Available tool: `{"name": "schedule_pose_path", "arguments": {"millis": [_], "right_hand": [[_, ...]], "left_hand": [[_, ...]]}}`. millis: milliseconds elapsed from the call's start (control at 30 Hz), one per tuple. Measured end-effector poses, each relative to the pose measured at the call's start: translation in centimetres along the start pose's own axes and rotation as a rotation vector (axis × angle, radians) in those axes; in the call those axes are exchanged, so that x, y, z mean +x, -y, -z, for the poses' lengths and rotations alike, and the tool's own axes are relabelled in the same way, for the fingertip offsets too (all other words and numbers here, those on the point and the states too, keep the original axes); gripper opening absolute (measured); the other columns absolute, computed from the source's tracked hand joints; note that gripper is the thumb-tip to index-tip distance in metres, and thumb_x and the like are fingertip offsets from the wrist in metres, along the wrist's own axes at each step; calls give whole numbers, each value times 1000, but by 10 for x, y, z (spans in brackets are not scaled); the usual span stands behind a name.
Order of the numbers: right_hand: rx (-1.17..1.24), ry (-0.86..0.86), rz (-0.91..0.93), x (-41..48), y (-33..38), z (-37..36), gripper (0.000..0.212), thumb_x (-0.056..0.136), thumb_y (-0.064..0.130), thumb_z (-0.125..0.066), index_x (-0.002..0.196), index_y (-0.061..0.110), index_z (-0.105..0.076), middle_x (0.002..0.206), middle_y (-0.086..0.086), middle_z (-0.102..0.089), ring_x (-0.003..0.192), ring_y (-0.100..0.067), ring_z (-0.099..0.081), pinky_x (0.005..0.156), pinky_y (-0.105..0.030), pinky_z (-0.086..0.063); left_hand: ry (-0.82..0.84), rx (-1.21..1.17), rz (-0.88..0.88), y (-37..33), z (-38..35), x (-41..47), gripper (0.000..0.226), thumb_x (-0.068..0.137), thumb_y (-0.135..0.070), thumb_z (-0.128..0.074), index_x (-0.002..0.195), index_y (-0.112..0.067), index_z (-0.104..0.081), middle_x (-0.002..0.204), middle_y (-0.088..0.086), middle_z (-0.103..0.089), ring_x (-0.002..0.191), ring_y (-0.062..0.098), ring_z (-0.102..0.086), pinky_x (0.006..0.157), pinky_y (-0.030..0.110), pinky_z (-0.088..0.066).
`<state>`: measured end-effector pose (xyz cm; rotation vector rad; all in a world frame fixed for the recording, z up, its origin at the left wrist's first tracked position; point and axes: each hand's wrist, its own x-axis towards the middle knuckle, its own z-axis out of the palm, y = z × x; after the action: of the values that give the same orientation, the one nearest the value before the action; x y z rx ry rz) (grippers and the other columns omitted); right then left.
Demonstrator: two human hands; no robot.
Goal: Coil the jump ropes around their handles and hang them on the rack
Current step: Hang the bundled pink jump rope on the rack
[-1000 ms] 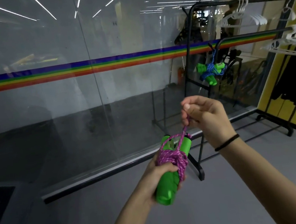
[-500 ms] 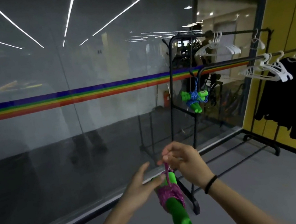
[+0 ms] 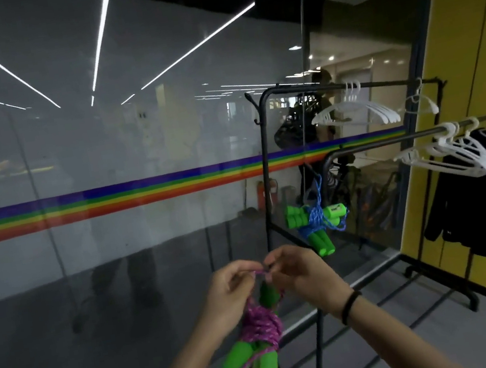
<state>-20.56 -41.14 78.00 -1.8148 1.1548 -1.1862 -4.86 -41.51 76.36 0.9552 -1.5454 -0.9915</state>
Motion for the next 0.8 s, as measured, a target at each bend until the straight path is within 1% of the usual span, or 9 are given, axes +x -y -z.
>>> {"name": "schedule_pose_path", "arguments": {"millis": [100,200,267,367,467,600,667,700,800], "right_hand": [[39,112,-74,58,-14,20,27,76,-12,-62,88,10,-51,55,6,-58,47,2,-56,53,-13,-47],[-7,134,-97,119,-30,32,24,80,-10,-60,77,13,-55,53,9,-59,47,5,-55,52,-10,-44],[-24,88,-100,161,-41,35,29,84,-9,-55,69,17,-56,57,5,-57,46,4,-54,51,-11,-44],[-60,-106,-47,227,-62,29,32,87,-3,-51,67,23,-56,65,4,-56,59,-9,-55,61,-23,-44],[-16,-448,58,296,-81,18,23,87,5,-53,72,23,-55,71,5,-59,70,-15,-56,68,-31,-46],[34,-730,153,399,-80,28,23,87,7,-54,74,26,-53,71,0,-59,72,-23,-59,71,-41,-50],[-49,-827,201,447,-71,45,16,85,8,-58,77,21,-55,71,3,-59,70,-18,-59,68,-37,-50],[-97,-866,218,468,-66,56,11,84,9,-60,79,18,-58,70,5,-59,67,-12,-58,66,-32,-49],[-253,-949,245,518,-54,91,2,83,10,-63,84,10,-64,71,6,-60,63,4,-52,58,-8,-41]], "left_hand": [[-11,8,-38,11,-3,63,30,88,10,-47,77,-12,-64,50,-18,-62,44,-9,-49,45,4,-33],[-33,17,-80,21,4,123,24,85,11,-53,78,-8,-65,52,-17,-65,46,-12,-53,48,1,-35],[-41,12,-106,31,11,165,26,83,9,-57,75,-14,-67,58,-18,-68,54,-11,-58,54,1,-40],[-63,-13,-150,53,25,234,24,81,4,-62,78,-19,-67,66,-17,-70,67,-10,-63,64,4,-45],[-62,-27,-216,63,39,316,12,79,-3,-67,86,-13,-69,80,-7,-70,69,-7,-63,67,7,-47],[20,-39,-303,51,52,434,4,80,-1,-66,83,-2,-67,57,-13,-66,54,-9,-58,53,5,-42],[35,-29,-351,39,56,491,9,80,-1,-65,87,5,-66,52,-11,-63,48,-7,-55,51,7,-42],[48,-29,-371,33,56,518,9,81,-2,-65,86,4,-65,52,-10,-62,45,-5,-52,48,10,-42],[94,-37,-394,19,48,589,7,82,-7,-66,86,-1,-67,56,-4,-59,40,-2,-48,42,16,-42]]}}
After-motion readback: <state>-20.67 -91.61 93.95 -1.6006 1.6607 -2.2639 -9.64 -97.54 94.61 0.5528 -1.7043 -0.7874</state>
